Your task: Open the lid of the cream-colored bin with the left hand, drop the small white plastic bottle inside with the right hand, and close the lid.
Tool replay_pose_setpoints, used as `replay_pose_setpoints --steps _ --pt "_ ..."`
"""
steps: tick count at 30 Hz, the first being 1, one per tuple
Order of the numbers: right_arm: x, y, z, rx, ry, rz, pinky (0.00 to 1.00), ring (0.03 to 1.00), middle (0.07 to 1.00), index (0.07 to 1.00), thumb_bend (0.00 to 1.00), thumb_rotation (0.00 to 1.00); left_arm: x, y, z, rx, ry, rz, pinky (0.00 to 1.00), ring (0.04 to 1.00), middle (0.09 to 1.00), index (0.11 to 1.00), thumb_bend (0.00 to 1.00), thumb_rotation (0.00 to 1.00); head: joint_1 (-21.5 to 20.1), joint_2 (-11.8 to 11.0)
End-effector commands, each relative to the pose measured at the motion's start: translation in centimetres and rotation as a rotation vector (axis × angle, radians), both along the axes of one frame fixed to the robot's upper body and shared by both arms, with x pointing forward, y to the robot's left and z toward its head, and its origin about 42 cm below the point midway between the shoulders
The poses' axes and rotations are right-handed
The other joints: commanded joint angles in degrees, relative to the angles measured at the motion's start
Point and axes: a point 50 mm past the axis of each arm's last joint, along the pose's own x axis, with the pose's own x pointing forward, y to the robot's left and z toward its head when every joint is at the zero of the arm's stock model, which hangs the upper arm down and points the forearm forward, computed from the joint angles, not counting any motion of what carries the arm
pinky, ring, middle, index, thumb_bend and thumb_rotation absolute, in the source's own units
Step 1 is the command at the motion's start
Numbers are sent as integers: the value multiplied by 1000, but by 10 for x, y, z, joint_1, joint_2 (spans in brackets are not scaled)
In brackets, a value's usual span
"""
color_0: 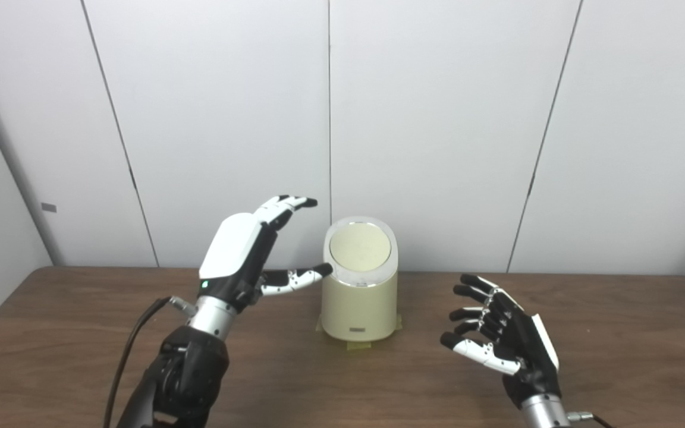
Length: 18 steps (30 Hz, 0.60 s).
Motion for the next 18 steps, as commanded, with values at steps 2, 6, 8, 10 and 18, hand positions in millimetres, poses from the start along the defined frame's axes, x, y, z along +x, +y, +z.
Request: replay_pose_setpoints --steps 2,6,8,10,18 --pt "7 -1 19 -4 -74 4 445 569 733 747 866 216 -10 6 1 -213 5 -24 780 871 859 879 670 274 2 1" --pt "7 -2 18 -4 -69 1 448 567 735 749 862 208 -23 15 -19 -395 119 -39 713 822 838 864 699 290 2 1" --pt "6 -2 19 -3 -63 0 451 565 736 750 861 202 -30 20 -32 -467 168 -37 673 784 818 856 715 290 2 2" --pt "5 -2 19 -6 -62 -1 451 562 735 751 865 203 -38 26 -46 -505 206 -26 671 762 795 847 718 305 2 3" --pt "2 -1 19 -15 -64 4 449 547 729 747 856 193 -48 35 -74 -572 284 -56 538 699 765 802 689 286 5 5"
